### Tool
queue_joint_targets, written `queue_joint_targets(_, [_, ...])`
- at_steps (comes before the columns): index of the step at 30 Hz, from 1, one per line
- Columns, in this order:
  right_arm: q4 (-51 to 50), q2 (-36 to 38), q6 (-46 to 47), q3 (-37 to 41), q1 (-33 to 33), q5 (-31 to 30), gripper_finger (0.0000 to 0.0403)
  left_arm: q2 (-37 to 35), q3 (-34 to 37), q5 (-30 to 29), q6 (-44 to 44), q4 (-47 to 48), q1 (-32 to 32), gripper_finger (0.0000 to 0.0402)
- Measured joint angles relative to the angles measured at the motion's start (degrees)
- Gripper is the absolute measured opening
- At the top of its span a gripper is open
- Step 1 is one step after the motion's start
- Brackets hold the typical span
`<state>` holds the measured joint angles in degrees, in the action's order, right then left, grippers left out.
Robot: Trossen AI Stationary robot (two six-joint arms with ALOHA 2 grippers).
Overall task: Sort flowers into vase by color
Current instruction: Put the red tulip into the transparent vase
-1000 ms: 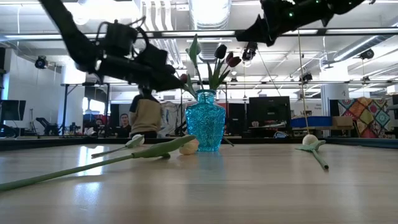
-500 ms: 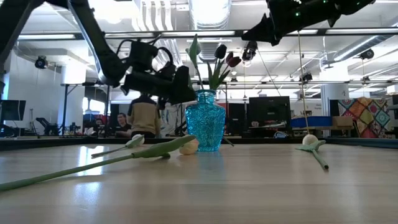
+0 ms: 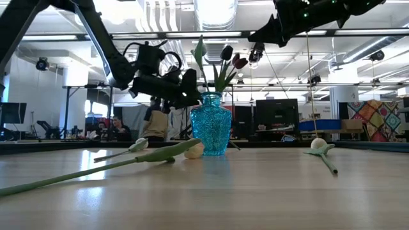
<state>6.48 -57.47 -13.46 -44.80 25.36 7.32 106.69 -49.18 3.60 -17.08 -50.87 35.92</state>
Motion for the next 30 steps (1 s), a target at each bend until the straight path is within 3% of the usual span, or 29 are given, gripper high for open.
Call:
queue_joint_targets(11, [-0.1,0.0,-0.1,0.0,0.0,0.0,0.0009,0.0,-0.9,0.0,0.0,1.4,1.0,0.0141])
queue_joint_targets(26, [-0.1,0.0,-0.2,0.0,0.0,0.0,0.0009,0.0,-0.6,0.0,1.5,2.2,1.4,0.0009])
queue_joint_targets(30, [-0.1,0.0,-0.2,0.0,0.0,0.0,0.0009,0.0,-0.5,0.0,1.5,2.2,1.4,0.0004])
